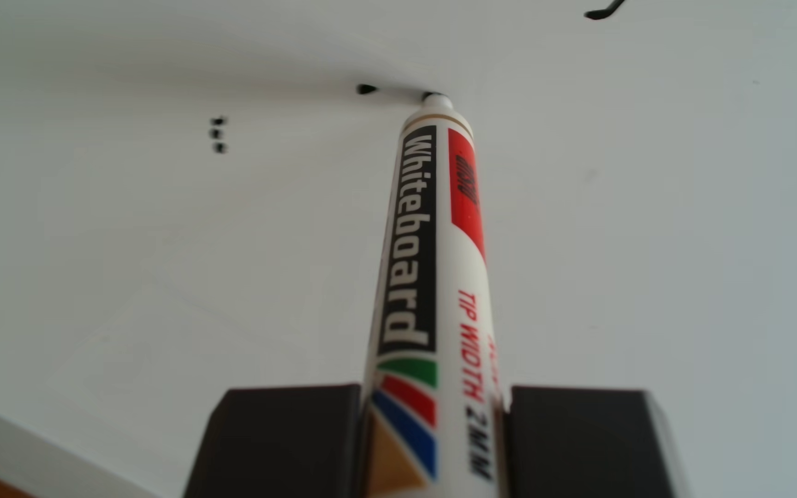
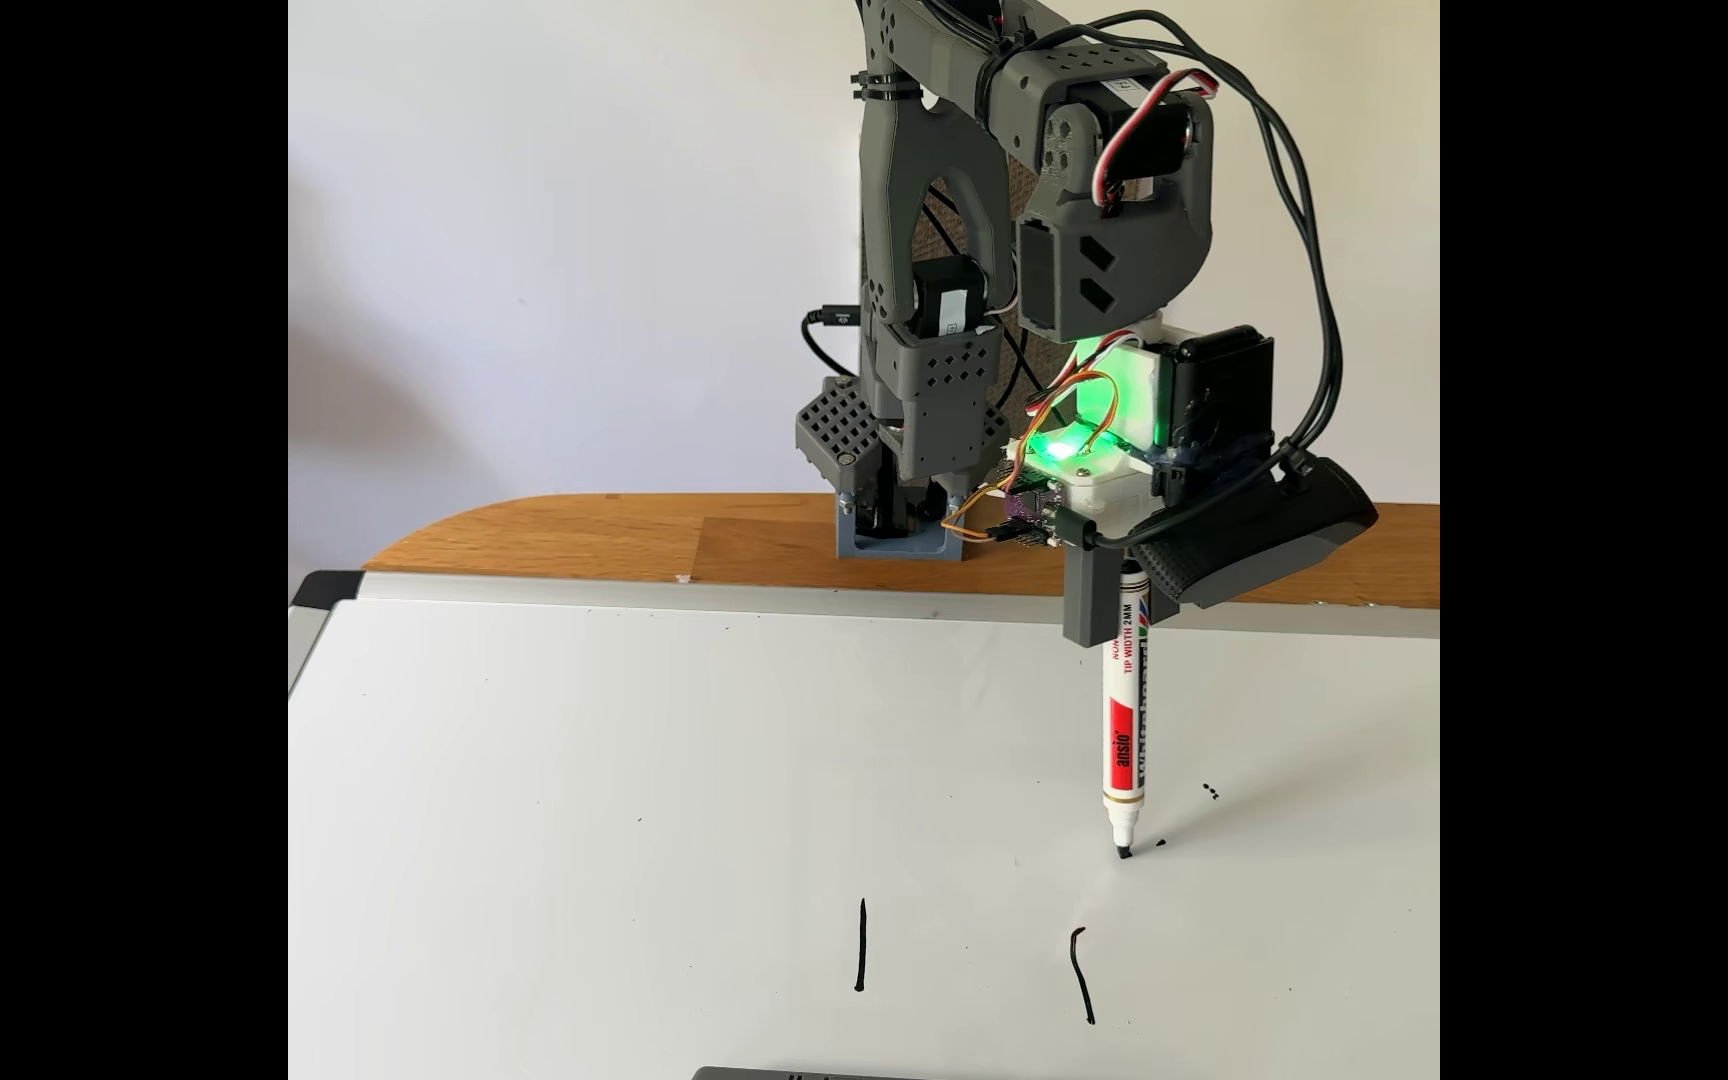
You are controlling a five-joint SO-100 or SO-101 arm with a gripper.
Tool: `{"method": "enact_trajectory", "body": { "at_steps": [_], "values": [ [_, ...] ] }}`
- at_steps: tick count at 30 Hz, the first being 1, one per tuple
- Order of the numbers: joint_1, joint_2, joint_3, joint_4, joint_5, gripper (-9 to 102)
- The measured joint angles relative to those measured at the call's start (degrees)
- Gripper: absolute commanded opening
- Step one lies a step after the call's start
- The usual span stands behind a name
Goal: Draw a face
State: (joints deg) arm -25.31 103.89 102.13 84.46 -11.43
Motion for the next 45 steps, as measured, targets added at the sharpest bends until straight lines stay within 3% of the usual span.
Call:
{"method": "enact_trajectory", "body": {
  "at_steps": [5, 15, 45],
  "values": [
    [-3.60, 0.70, 0.18, 0.88, 0.44, -1],
    [-1.67, 0.70, 0.35, -0.09, 0.44, -1],
    [31.90, 0.79, 0.70, -0.26, -10.63, -1]
  ]
}}
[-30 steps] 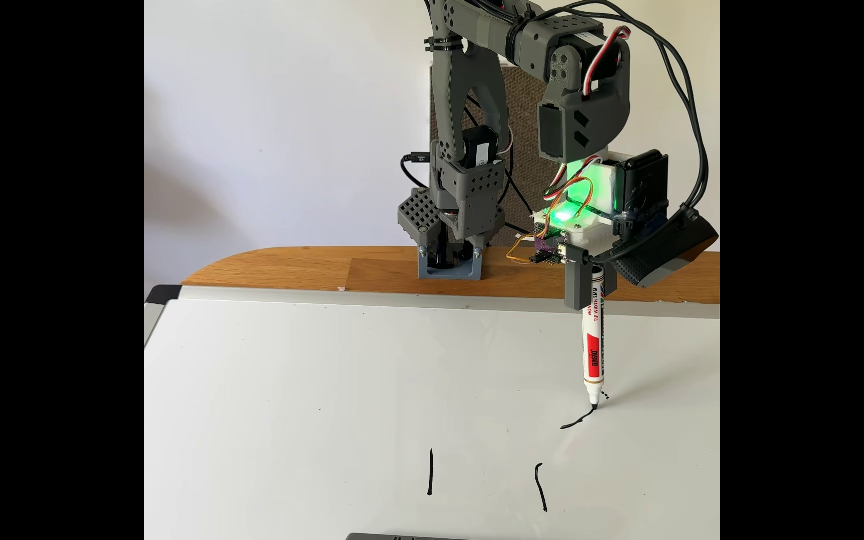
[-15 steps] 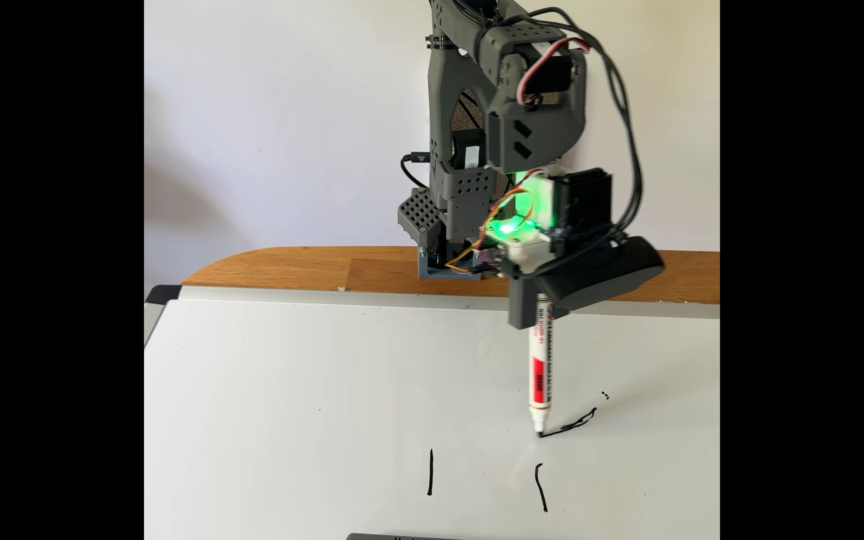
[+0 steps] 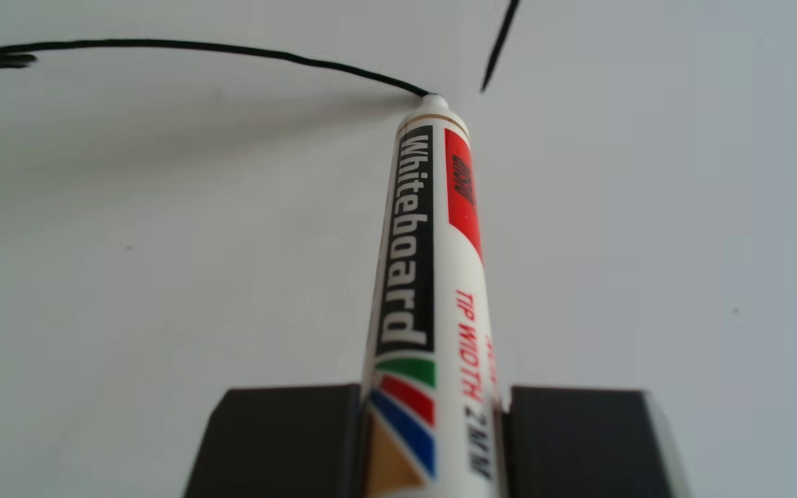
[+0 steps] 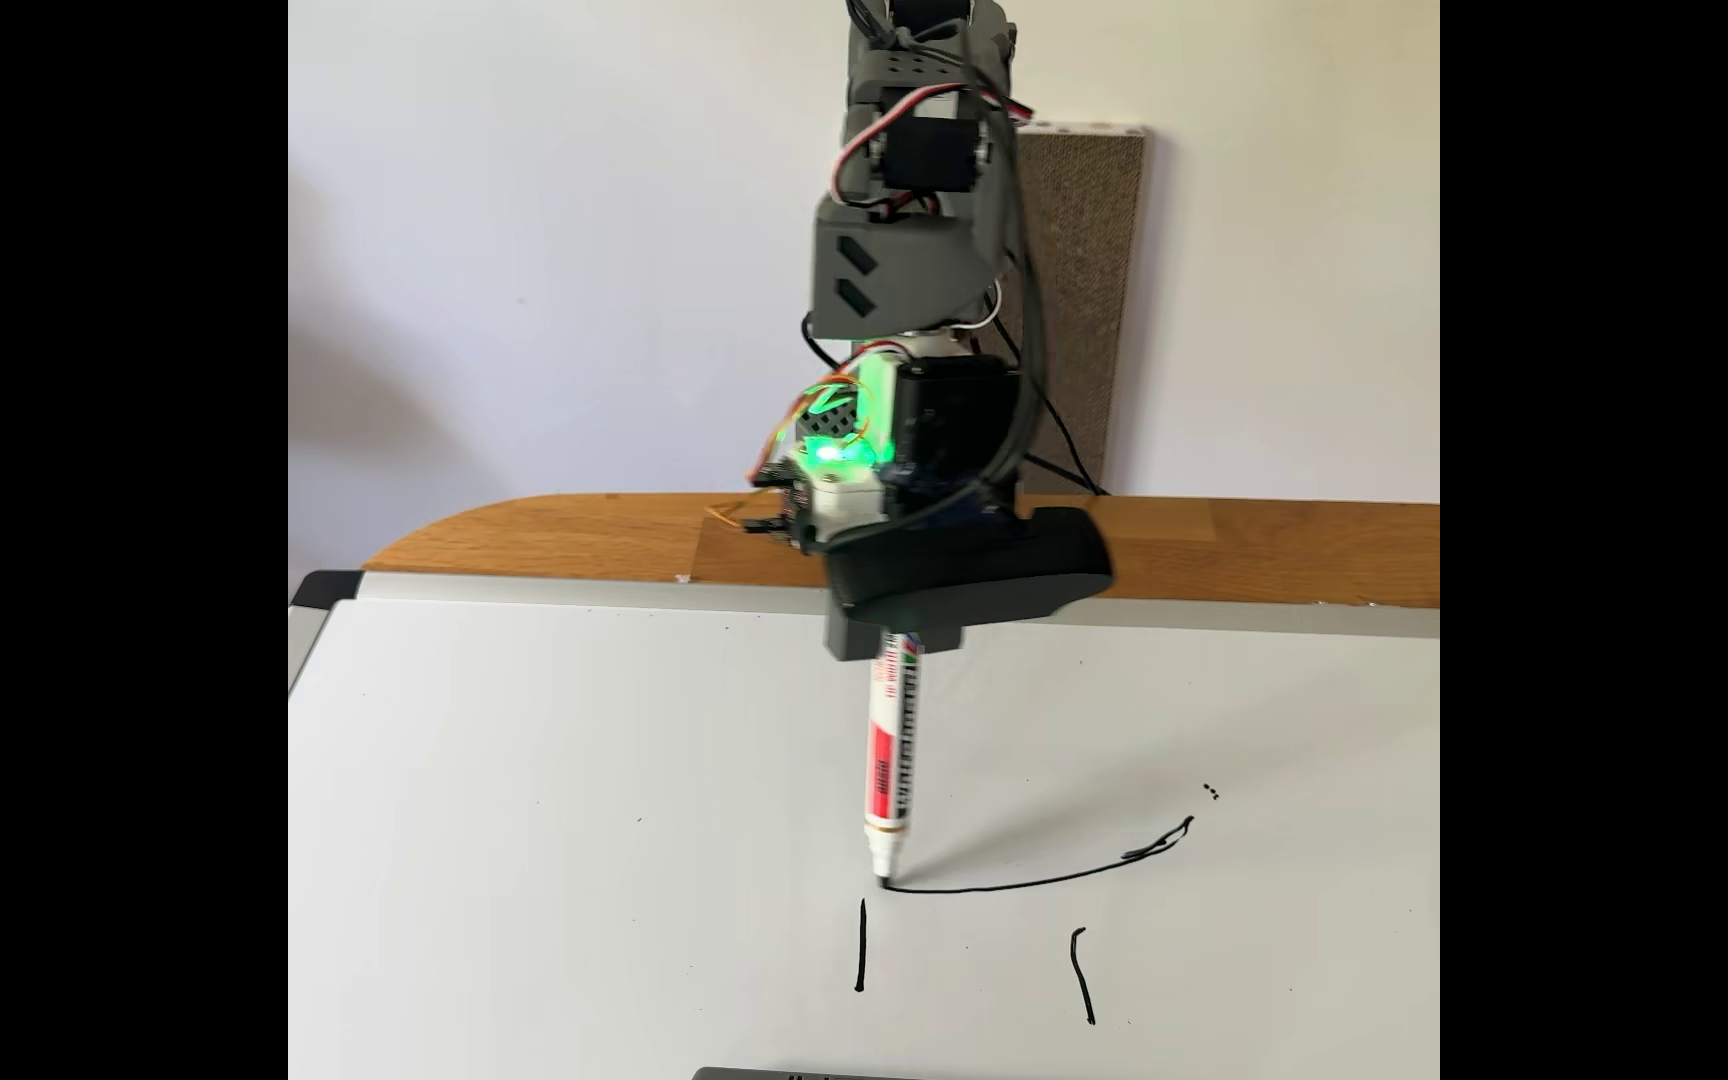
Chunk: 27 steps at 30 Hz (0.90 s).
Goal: Draw a face
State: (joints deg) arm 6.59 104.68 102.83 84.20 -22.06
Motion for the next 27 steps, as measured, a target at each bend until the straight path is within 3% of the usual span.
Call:
{"method": "enact_trajectory", "body": {
  "at_steps": [15, 27],
  "values": [
    [14.85, 0.09, -0.09, 2.20, -5.01, -1],
    [15.73, 0.09, -0.09, 2.20, -5.10, -1]
  ]
}}
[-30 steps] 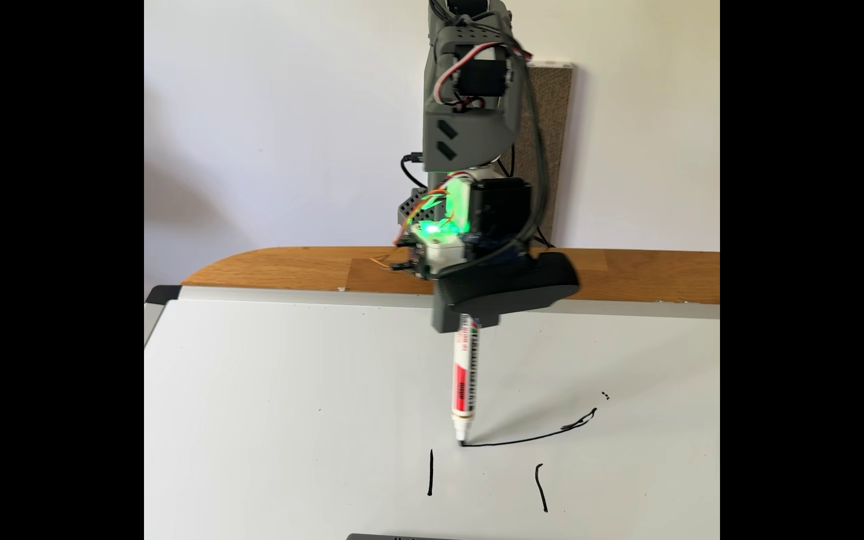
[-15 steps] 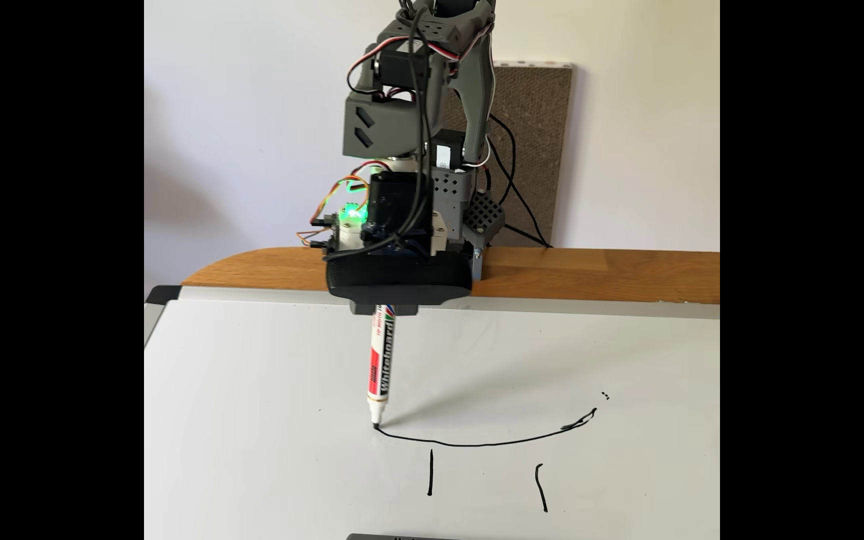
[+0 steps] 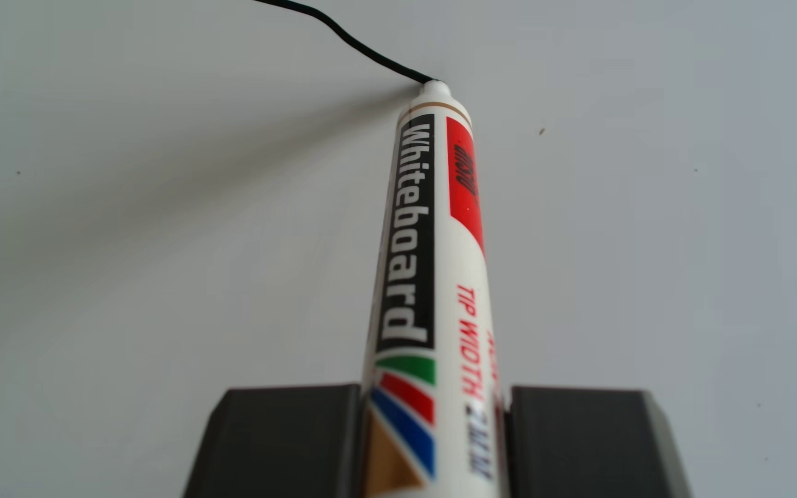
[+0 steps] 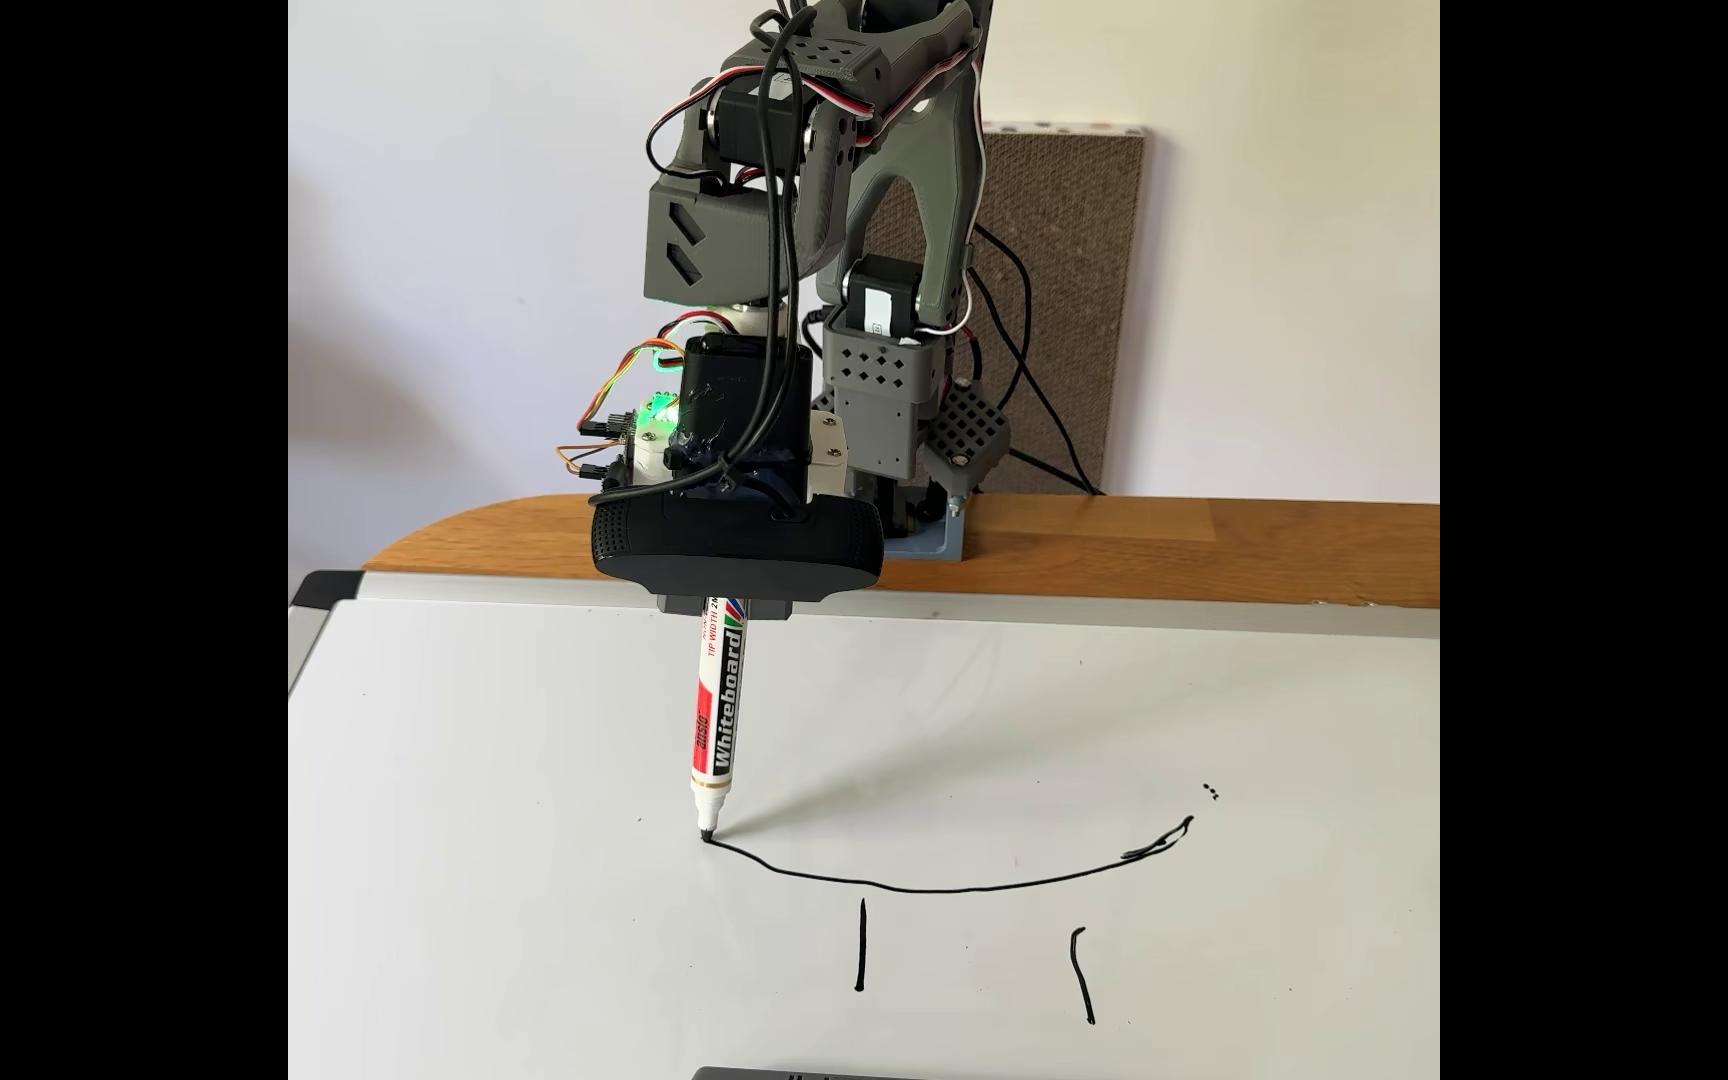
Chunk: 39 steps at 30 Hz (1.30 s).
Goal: Draw a face
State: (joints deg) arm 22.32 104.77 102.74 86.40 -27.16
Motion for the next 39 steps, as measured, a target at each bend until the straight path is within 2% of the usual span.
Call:
{"method": "enact_trajectory", "body": {
  "at_steps": [22, 28, 39],
  "values": [
    [-15.82, 19.07, -1.41, 0.18, 2.81, -1],
    [-23.99, 33.49, -0.09, -3.96, 8.79, -1],
    [-27.51, 61.08, 7.21, -3.78, 18.46, -1]
  ]
}}
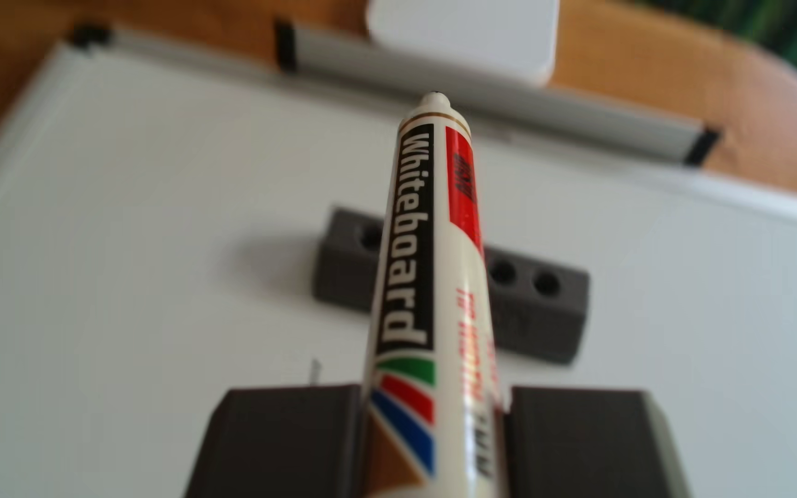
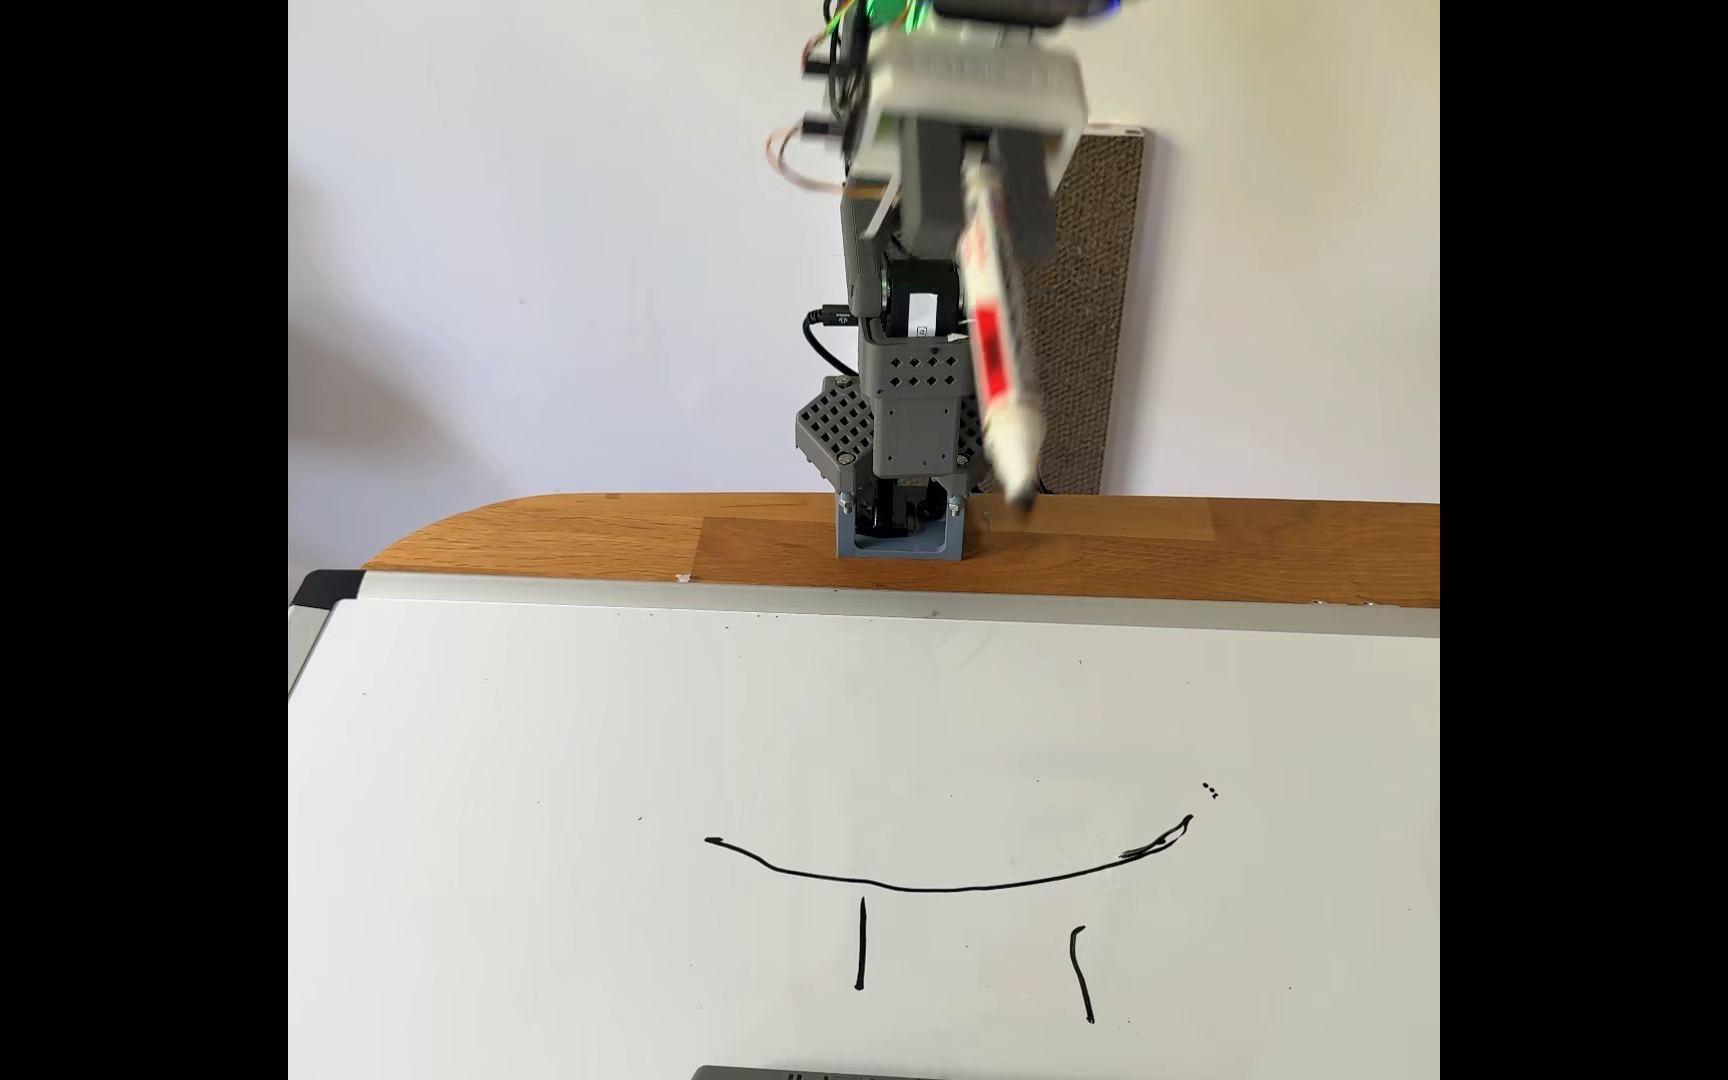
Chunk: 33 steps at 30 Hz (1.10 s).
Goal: Draw a face
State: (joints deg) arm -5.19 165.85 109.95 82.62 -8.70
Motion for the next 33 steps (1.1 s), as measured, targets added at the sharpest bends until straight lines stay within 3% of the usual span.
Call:
{"method": "enact_trajectory", "body": {
  "at_steps": [11, 23, 33],
  "values": [
    [-0.97, 15.64, -0.09, 6.59, 7.03, -1],
    [-0.62, 26.19, -1.58, 20.92, 7.73, -1],
    [3.43, 26.19, -2.46, 21.18, 7.73, -1]
  ]
}}
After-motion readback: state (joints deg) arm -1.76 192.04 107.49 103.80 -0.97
